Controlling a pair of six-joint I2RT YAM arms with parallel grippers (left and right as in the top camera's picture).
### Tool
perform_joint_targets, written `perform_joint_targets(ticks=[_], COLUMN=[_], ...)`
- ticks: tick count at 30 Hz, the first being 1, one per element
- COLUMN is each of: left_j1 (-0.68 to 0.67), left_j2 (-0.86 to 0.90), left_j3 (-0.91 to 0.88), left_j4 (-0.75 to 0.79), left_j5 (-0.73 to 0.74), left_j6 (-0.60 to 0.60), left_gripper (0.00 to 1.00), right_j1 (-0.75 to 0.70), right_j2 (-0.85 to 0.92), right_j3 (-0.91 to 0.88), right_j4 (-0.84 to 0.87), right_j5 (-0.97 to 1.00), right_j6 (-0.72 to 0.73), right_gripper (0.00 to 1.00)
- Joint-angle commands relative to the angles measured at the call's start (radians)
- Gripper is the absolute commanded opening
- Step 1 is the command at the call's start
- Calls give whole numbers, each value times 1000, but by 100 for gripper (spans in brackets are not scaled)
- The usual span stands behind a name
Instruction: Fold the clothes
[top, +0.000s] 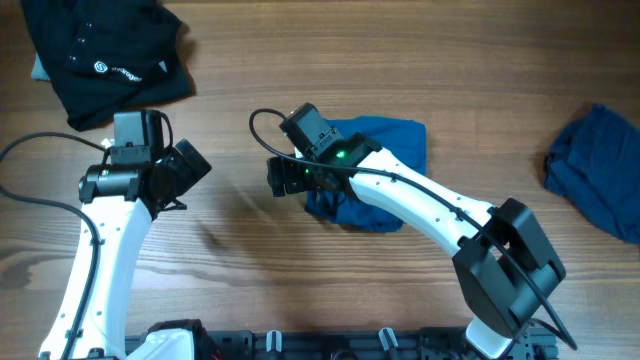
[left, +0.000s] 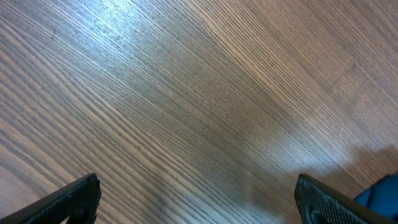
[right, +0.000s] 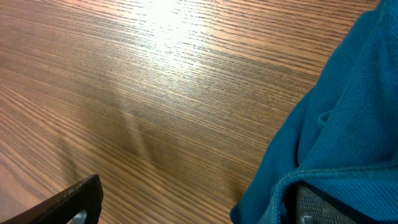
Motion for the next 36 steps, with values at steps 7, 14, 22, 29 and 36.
perform_joint_targets(ticks=[7,14,22,29,36], left_j1=[5,5,5,5,5], left_j2=[8,9,9,9,10], left_j3=[-8,-8,-8,-8,-8], left_j4=[3,3,3,-6,-5], left_j5=[6,6,6,6,6], left_j6=[-9,-9,-9,-9,-9], left_gripper=[100,100,100,100,100], right_j1=[8,6,-7,-7,-7], right_j2=[-72,-206,-224,-214,-127], right_j3=[9,9,8,5,5], right_j4=[31,52,46,-7,-17], right_j5=[-50,-63,-56,29,12], right_j6=[-82,-127,-148,-122,-92], right_gripper=[95,99,99,100,100])
